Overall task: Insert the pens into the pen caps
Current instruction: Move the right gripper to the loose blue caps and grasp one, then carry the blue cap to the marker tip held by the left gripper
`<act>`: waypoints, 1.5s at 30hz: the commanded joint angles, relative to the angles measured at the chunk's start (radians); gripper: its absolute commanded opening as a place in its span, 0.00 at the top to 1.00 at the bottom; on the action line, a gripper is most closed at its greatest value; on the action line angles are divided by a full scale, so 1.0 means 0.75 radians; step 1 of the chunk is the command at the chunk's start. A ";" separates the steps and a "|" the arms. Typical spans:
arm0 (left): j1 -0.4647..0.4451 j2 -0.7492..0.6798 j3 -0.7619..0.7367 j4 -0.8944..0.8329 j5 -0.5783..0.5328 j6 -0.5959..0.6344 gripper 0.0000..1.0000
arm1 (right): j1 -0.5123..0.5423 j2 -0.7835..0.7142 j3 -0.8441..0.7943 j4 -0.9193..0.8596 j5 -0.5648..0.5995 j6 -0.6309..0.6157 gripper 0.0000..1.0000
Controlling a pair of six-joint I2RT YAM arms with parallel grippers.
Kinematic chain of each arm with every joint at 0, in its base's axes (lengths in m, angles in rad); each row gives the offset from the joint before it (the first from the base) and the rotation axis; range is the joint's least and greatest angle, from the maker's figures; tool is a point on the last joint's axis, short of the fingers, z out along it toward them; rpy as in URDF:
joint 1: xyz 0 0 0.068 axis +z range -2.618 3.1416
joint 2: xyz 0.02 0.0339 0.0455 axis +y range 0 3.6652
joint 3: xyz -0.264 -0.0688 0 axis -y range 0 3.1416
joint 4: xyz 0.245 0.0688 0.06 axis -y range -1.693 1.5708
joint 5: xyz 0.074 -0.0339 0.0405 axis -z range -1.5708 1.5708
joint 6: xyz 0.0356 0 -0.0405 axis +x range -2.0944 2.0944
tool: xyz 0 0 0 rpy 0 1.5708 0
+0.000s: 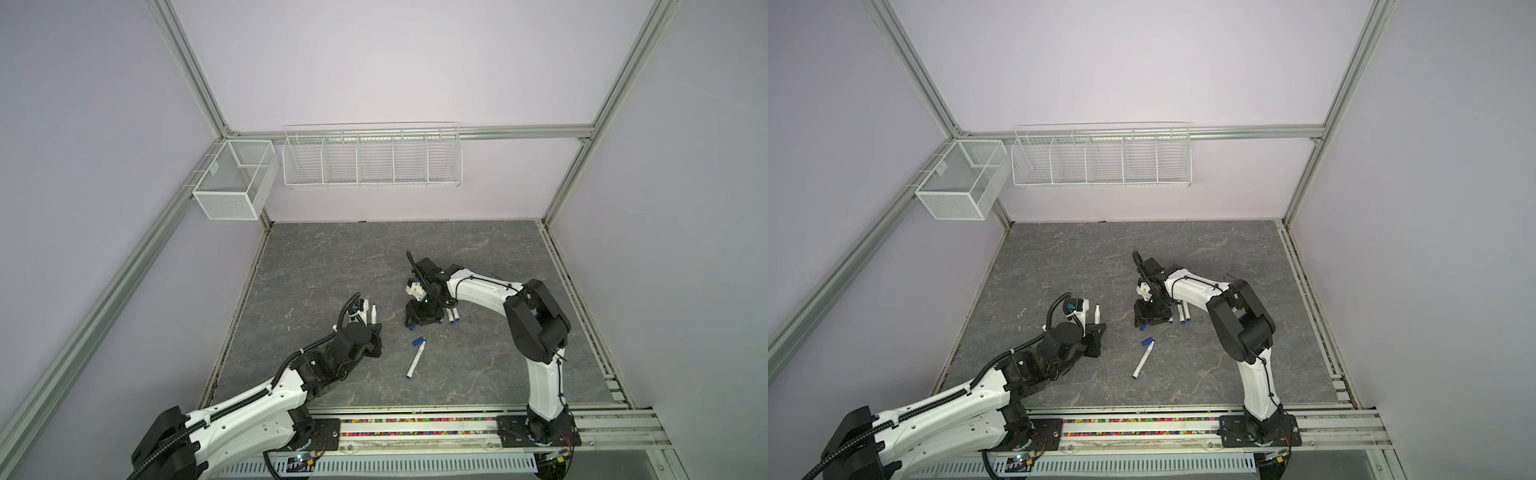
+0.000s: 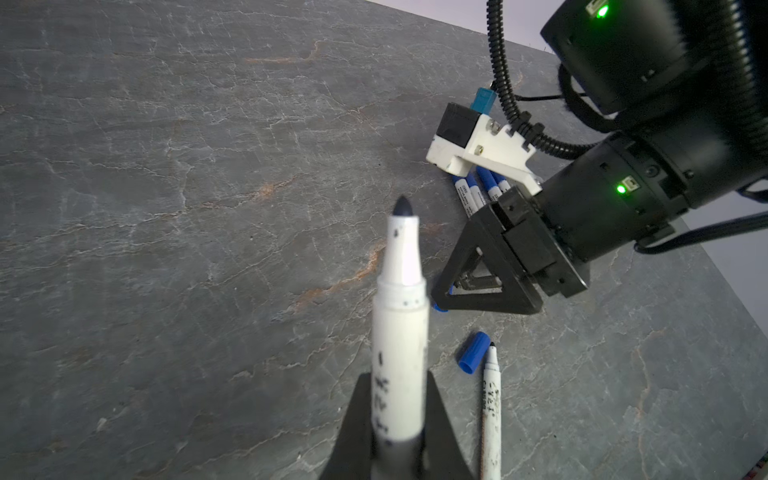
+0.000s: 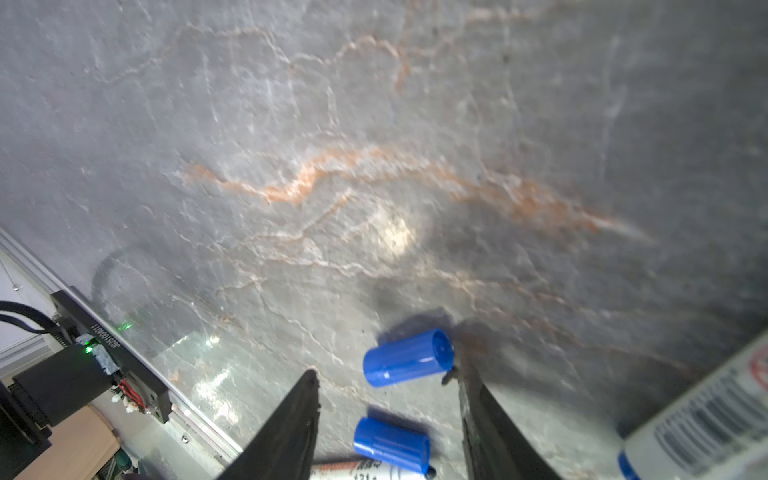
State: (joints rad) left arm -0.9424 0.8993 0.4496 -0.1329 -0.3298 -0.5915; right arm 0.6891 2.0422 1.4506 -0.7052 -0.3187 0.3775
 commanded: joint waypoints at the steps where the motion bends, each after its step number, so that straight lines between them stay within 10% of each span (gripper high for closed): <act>1: 0.009 -0.018 -0.014 -0.041 -0.029 -0.011 1.00 | 0.021 0.055 0.058 -0.074 0.056 0.004 0.45; 45: 0.009 0.027 -0.002 -0.027 0.020 -0.011 1.00 | 0.106 0.301 0.380 -0.279 0.420 -0.021 0.60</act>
State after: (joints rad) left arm -0.9424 0.9173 0.4496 -0.1532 -0.3145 -0.5915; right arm 0.7643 2.2116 1.7275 -0.8841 -0.0959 0.3706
